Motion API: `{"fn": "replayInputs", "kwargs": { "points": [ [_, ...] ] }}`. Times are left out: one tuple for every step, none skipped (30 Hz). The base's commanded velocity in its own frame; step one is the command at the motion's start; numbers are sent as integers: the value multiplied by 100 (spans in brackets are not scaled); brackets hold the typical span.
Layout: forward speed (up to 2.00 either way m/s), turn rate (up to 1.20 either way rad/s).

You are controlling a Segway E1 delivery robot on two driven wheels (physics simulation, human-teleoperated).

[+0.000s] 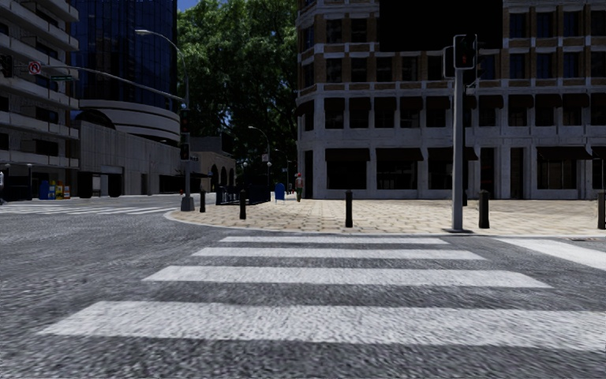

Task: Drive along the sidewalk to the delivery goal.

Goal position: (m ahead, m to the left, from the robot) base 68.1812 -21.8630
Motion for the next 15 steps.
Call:
{"fn": "replayInputs", "kwargs": {
  "points": [
    [200,0],
    [200,0],
    [200,0],
    [200,0],
    [200,0],
    [200,0],
    [200,0],
    [200,0],
    [200,0],
    [200,0],
    [200,0],
    [200,0],
    [200,0],
    [200,0],
    [200,0]
  ]
}}
